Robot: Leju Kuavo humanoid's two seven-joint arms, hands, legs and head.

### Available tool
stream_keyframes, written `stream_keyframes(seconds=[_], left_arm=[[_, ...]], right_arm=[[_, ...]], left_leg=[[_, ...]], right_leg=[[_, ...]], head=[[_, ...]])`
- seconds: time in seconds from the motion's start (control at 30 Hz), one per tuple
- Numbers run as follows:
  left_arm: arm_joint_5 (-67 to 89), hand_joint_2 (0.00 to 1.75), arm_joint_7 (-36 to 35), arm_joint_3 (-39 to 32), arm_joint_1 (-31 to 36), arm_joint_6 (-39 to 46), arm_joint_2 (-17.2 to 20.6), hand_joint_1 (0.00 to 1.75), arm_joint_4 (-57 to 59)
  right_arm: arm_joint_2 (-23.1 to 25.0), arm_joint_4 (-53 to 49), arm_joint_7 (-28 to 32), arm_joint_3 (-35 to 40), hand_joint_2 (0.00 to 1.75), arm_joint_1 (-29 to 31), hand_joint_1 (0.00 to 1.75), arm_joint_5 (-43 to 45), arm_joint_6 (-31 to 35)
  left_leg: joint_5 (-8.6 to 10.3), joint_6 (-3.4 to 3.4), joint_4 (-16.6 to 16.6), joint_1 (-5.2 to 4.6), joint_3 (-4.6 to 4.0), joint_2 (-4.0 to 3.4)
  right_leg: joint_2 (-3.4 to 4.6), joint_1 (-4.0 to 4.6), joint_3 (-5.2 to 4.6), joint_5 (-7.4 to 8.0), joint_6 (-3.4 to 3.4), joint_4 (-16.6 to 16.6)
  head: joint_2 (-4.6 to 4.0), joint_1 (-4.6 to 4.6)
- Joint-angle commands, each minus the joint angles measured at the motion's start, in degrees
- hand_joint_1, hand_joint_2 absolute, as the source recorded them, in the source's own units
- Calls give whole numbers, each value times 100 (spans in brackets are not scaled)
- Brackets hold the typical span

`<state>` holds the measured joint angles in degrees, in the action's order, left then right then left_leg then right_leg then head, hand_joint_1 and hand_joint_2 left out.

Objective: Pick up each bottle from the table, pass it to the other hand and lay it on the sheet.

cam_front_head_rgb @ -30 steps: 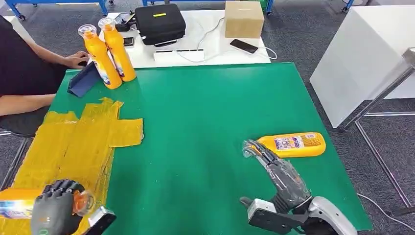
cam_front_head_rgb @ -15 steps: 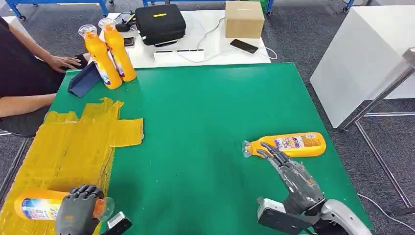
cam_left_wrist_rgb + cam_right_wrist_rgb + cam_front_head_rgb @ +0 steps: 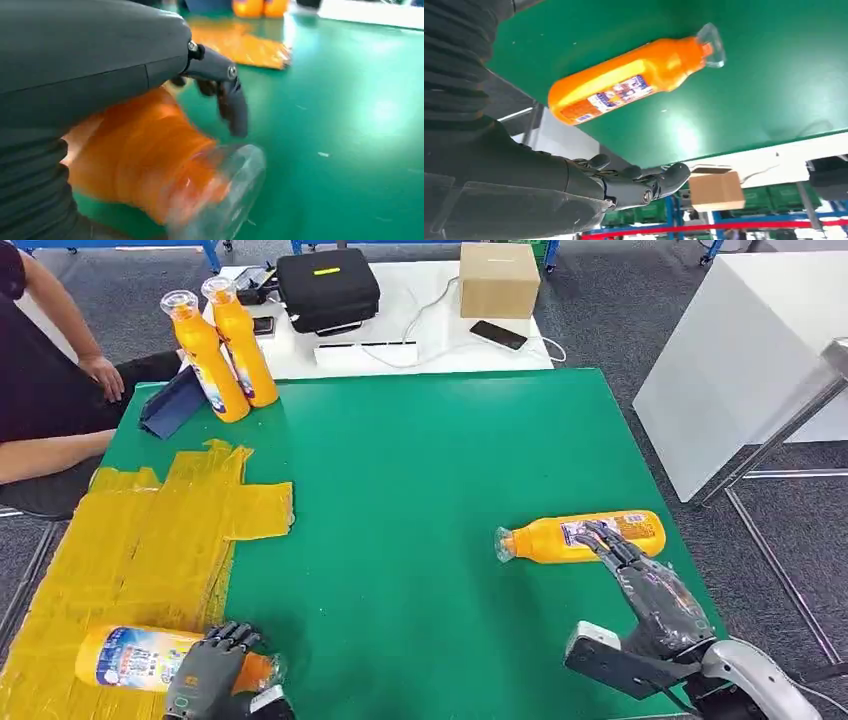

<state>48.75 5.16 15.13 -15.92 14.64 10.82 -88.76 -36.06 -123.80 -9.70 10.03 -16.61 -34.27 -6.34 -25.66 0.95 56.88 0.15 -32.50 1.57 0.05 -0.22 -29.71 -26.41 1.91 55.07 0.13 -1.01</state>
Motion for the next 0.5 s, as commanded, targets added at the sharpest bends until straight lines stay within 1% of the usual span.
stream_keyframes(seconds=[0.03, 0.13, 0.23, 0.27, 0.33, 0.37, 0.4, 0.43, 0.47, 0.5], left_arm=[[-1426, 0, 703, -98, 8, -734, -11, 0, 5], [-2404, 0, 1141, -352, -133, -1285, -142, 0, -429], [-3313, 0, 1308, -623, -312, -1898, -260, 0, -775], [-3329, 0, 1306, -651, -326, -1918, -265, 0, -818], [-3329, 0, 1306, -651, -326, -1918, -265, 0, -818], [-3329, 0, 1306, -651, -326, -1918, -265, 0, -818], [-3329, 0, 1306, -651, -326, -1918, -265, 0, -818], [-3836, 0, 1481, -815, -339, -2218, -401, 0, -857], [-4009, 0, 1539, -897, -350, -2340, -467, 0, -919], [-4502, 0, 1594, -1071, -379, -2611, -590, 0, -1062]], right_arm=[[344, 876, 32, -439, 175, 346, 0, 90, -180], [334, 1028, 16, -551, 175, 436, 0, 88, -267], [370, 1388, 27, -584, 175, 482, 0, -18, -325], [378, 1442, 53, -579, 175, 481, 0, -47, -295], [378, 1442, 53, -579, 175, 481, 0, -47, -295], [378, 1442, 53, -579, 175, 481, 0, -47, -295], [378, 1442, 53, -579, 175, 481, 0, -47, -295], [410, 1513, 32, -562, 175, 502, 0, -137, -289], [428, 1583, 17, -567, 175, 517, 0, -167, -294], [444, 1751, -16, -544, 175, 567, 0, -314, -269]], left_leg=[[-4, -4, -9, 6, 23, -25], [-3, -3, -3, 6, 16, -11], [-9, -4, -3, 9, 22, -31], [-4, -2, -2, 8, 12, -17], [-7, -3, -5, 9, 21, -27], [-2, -2, -3, 6, 12, -12], [-5, -3, -6, 8, 19, -17], [-3, -3, -5, 4, 15, -14], [-5, -3, -6, 5, 19, -17], [-6, -4, -7, 8, 23, -19]], right_leg=[[11, 7, 22, 3, -2, -18], [5, 6, 18, 2, -1, -11], [21, 10, 23, 4, -1, -15], [11, 9, 14, 4, -1, -11], [13, 11, 23, 3, -1, -18], [5, 7, 13, 3, -1, -11], [5, 9, 22, 2, -1, -17], [6, 5, 14, 2, -1, -12], [7, 6, 19, 1, -1, -14], [7, 9, 25, 2, -2, -17]], head=[[0, 0], [0, -2], [0, 0], [0, -2], [0, -2], [0, 0], [0, 0], [0, -2], [0, 0], [0, 0]])
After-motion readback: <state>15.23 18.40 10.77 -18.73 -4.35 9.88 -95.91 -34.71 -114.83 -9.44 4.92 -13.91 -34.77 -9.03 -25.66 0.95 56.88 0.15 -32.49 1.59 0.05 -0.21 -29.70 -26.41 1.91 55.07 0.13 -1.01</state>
